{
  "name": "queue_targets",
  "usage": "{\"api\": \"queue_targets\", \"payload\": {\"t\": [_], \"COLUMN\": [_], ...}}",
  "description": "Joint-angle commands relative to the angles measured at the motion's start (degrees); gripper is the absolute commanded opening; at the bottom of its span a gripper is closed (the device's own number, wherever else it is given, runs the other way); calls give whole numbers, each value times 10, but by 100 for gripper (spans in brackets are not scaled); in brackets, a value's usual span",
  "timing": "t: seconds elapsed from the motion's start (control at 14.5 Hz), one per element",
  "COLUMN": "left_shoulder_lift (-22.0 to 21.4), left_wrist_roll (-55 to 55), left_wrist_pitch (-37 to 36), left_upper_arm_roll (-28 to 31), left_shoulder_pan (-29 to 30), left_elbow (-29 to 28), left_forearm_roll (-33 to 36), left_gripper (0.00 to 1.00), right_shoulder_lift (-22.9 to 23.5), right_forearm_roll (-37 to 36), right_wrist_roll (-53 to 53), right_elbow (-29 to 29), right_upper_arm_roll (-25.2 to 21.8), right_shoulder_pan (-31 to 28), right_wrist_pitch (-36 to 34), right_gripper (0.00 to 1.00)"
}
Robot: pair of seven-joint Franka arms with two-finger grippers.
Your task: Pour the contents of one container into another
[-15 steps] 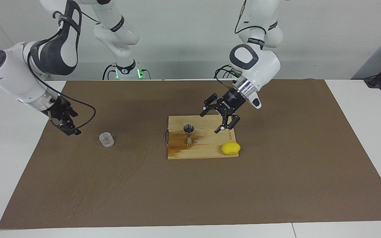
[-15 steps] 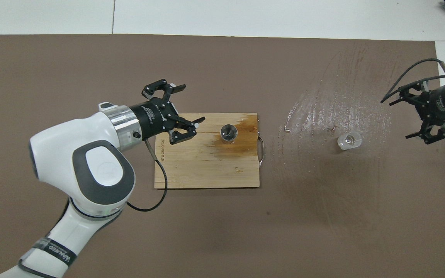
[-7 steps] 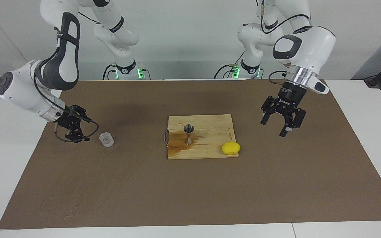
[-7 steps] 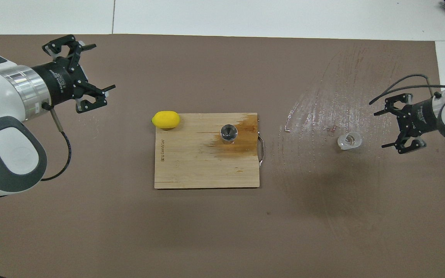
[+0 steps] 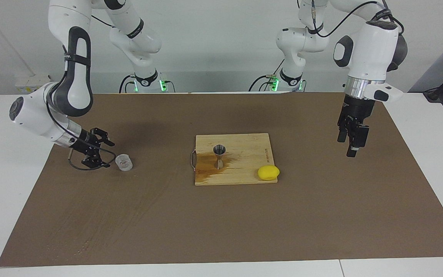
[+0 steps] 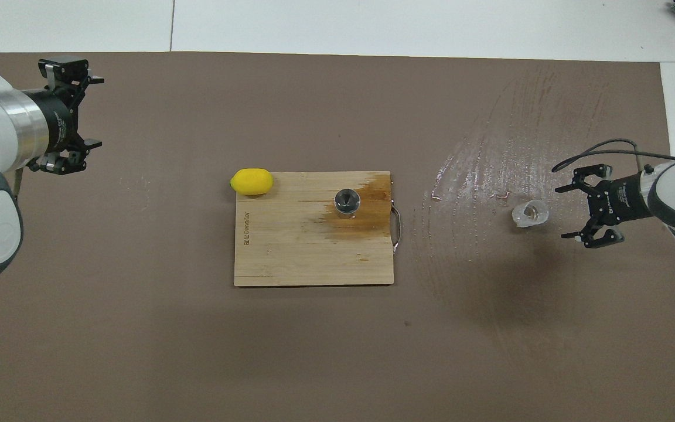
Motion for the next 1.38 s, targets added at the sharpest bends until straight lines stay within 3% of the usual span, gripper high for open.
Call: {"api": "queue_targets", "payload": {"t": [0.0, 0.21, 0.41, 0.62, 0.83, 1.1, 1.31], "left_shoulder_lift": [-2, -4, -4, -4, -16, -29, -18], "left_wrist_roll": [158, 345, 545, 694, 736, 791, 791], "left_wrist_pitch": [-63, -93, -172, -261, -368, -417, -462], "left_upper_arm_roll": [-3, -2, -2, -3, -9, -14, -90], "left_shoulder_pan": [23, 37, 54, 57, 56, 61, 137], "left_elbow": [13, 11, 33, 58, 86, 96, 148], "left_forearm_roll": [8, 6, 6, 7, 5, -5, -6], "left_gripper": [100, 100, 100, 100, 100, 100, 100], "right_shoulder_lift": [20, 53, 59, 56, 54, 48, 53], "right_forearm_roll": [45, 96, 121, 146, 164, 187, 189], "right_wrist_roll": [-51, -111, -126, -153, -147, -145, -148], "right_elbow": [-11, -10, -11, -18, -21, -45, -43], "right_upper_arm_roll": [7, 6, 7, 7, 7, 7, 8], "right_shoulder_pan": [-17, -23, -26, -26, -25, -26, -24], "right_wrist_pitch": [17, 37, 39, 33, 29, 31, 20], "right_gripper": [100, 100, 100, 92, 94, 96, 95]}}
